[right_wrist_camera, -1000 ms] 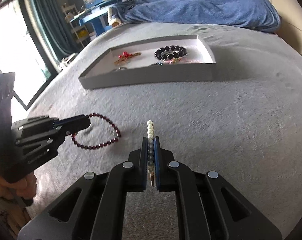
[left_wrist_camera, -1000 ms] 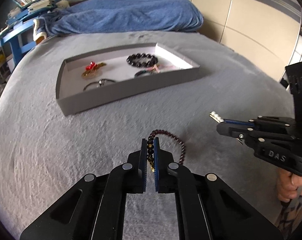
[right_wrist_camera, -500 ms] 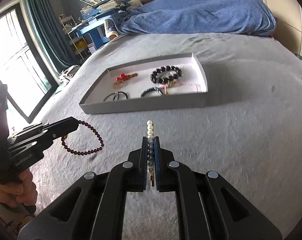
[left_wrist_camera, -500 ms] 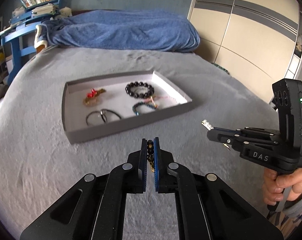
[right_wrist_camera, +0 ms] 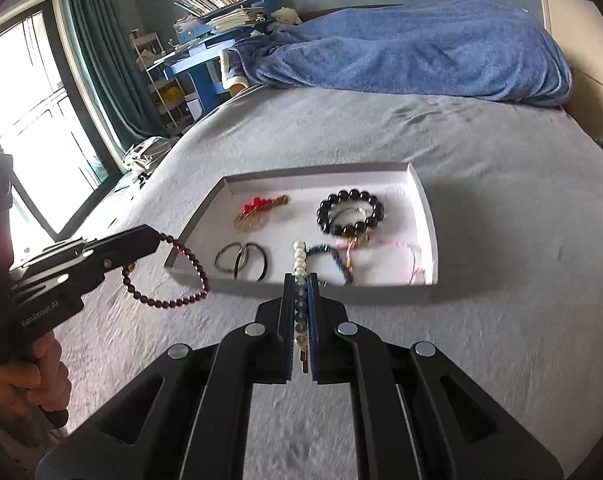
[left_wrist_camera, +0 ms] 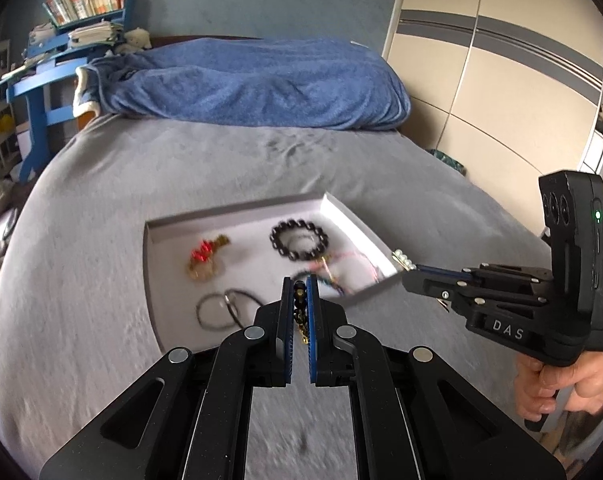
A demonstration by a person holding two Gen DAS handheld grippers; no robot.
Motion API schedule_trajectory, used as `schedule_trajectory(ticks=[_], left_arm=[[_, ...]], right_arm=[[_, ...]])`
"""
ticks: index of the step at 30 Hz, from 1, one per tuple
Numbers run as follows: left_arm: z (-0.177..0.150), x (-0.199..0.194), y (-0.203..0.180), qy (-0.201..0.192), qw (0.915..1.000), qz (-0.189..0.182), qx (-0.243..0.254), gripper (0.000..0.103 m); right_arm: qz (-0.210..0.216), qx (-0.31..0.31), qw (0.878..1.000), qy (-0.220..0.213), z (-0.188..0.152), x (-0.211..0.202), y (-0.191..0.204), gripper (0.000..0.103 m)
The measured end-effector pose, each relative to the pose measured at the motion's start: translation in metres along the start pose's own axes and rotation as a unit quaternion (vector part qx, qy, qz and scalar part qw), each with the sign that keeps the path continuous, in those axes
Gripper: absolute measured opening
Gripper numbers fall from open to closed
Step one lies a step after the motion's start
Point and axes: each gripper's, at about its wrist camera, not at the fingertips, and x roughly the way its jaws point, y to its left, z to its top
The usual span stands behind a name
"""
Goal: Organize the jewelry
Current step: 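Carry the bracelet and pearl pin into the tray, open both tools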
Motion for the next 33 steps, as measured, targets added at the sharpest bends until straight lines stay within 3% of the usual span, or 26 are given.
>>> schedule_trajectory(ticks=[7,20,33], left_arm=[[0.024,0.027,0.017,0.0,0.9997,-0.005,-0.026,0.006],[0.039,0.089,0.023,0.016,0.9992,-0.015,-0.034,0.006],[0.02,0.146,0.036,0.064,0.9971,0.015,-0.038,0.006]], right_arm=[[-0.005,0.024,1.0,0.004,0.019,0.028,-0.016,0.006],[-0.02,0.038,0.999,0.021,0.042,0.086,-0.037,0.006],[-0.051,0.028,0.996,0.064,0.031,0.133,-0.054,0.006]])
